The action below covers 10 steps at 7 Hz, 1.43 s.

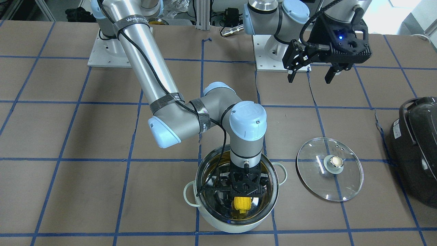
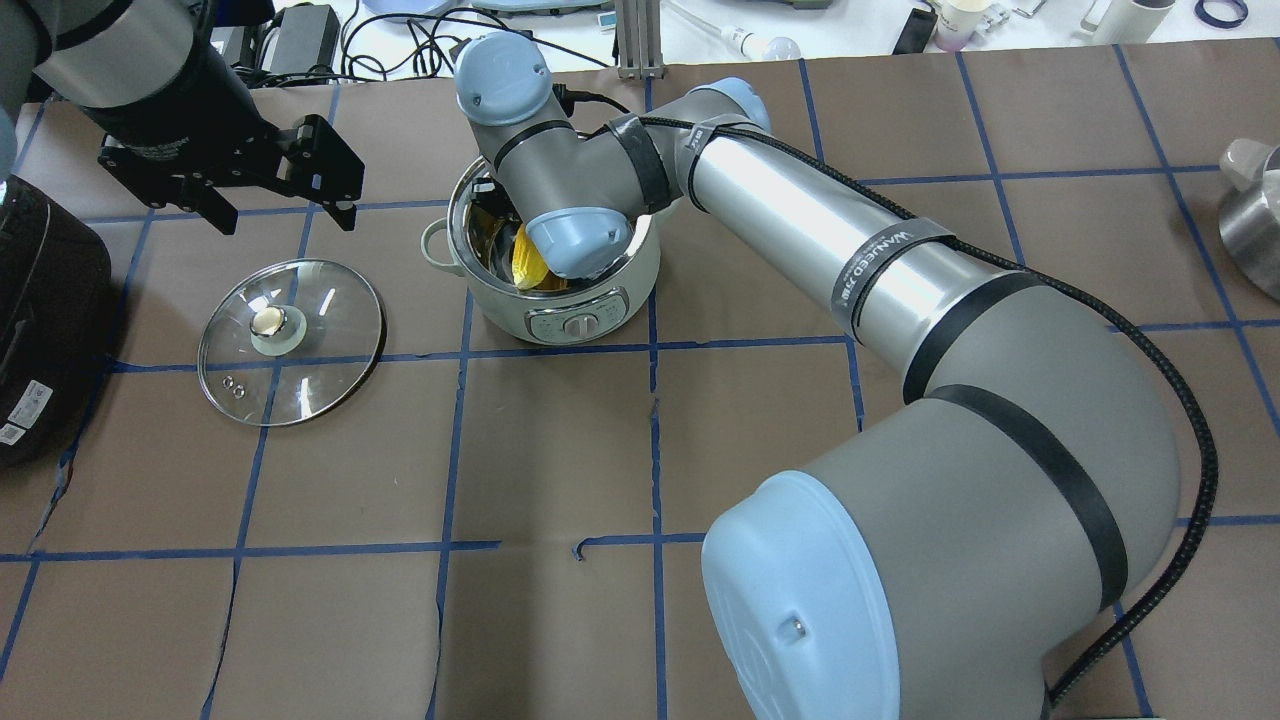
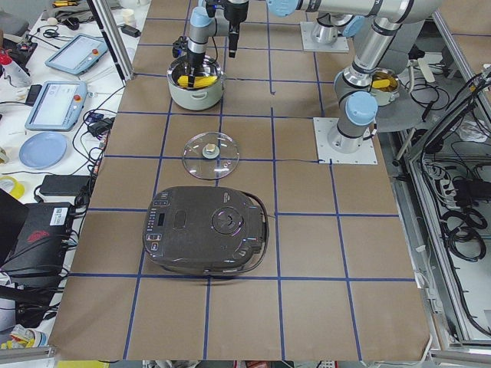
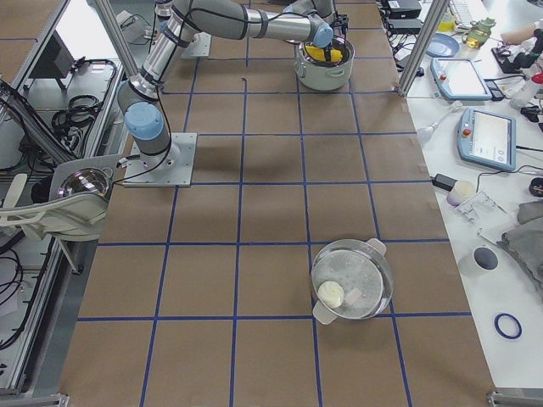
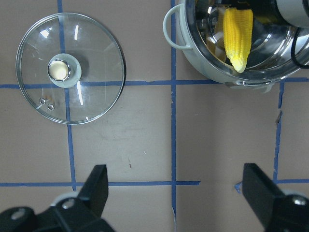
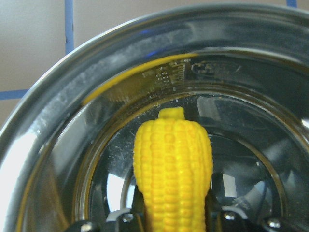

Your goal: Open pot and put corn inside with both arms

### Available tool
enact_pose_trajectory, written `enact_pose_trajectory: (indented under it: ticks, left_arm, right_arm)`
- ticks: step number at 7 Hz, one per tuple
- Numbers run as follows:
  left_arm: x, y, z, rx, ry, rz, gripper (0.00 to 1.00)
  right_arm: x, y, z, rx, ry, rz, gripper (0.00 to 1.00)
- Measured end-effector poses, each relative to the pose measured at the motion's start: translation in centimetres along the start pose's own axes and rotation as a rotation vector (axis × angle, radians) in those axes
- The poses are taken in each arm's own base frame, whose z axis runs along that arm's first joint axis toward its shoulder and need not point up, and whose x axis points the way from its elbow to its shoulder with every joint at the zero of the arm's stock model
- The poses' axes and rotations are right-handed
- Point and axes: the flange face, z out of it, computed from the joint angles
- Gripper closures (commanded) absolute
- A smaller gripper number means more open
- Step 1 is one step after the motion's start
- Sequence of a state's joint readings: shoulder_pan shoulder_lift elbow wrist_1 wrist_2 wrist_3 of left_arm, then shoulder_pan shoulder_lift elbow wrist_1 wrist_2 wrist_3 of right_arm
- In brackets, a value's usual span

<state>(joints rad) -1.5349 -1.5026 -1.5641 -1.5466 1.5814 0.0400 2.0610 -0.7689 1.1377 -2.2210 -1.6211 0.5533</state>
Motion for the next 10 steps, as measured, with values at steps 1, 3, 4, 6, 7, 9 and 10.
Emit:
enact_pose_trajectory:
  ticks: [1, 3, 4, 6, 7, 9, 10]
  left_arm:
    - [-0.1, 0.0, 0.0, 0.0, -0.001, -0.001, 0.0]
    - [-0.4, -0.1, 0.0, 0.003, -0.002, -0.007, 0.0]
    - [-0.5, -0.2, -0.1, 0.008, -0.002, -0.009, 0.0]
    - [-0.6, -0.3, -0.1, 0.012, -0.003, -0.01, 0.0]
    - [-0.6, -0.3, -0.1, 0.013, -0.003, -0.01, 0.0]
    - [-0.6, -0.3, -0.1, 0.014, -0.004, -0.01, 0.0]
    - [-0.7, -0.3, -0.1, 0.013, -0.004, -0.01, 0.0]
  right_arm:
    - [0.1, 0.1, 0.0, 0.001, 0.001, 0.001, 0.02]
    - [0.1, -0.3, -0.7, 0.008, -0.007, 0.01, 0.0]
    - [0.3, -0.7, -1.5, 0.014, -0.015, 0.019, 0.0]
    - [1.7, -1.8, -5.1, 0.014, -0.012, 0.037, 0.0]
    - [3.5, -2.7, -7.9, -0.017, 0.0, 0.047, 0.0]
    - [10.3, -5.2, -14.2, -0.111, 0.03, 0.034, 0.0]
    - [14.9, -6.1, -17.9, -0.157, 0.056, -0.005, 0.0]
